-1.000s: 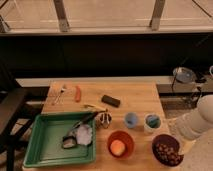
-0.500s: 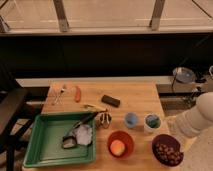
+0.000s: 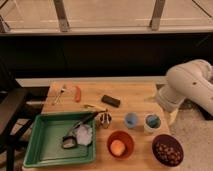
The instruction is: Place pepper in plastic cup
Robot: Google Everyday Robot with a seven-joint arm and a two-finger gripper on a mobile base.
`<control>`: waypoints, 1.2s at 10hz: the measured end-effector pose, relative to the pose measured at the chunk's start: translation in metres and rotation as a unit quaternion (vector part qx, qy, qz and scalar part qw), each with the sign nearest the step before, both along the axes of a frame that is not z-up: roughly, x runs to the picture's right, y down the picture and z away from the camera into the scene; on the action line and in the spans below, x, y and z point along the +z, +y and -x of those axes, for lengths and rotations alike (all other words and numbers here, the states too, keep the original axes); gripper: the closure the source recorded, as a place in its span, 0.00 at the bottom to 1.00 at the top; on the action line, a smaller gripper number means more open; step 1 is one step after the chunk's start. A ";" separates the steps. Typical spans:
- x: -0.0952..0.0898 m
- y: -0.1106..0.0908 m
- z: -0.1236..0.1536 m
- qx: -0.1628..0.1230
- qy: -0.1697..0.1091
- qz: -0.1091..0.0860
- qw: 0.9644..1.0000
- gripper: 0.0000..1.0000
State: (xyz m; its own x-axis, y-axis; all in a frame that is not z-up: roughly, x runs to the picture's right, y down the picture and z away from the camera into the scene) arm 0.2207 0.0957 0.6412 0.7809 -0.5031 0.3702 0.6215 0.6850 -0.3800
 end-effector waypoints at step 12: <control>0.025 -0.039 0.104 -0.145 -0.090 -0.039 0.985 0.20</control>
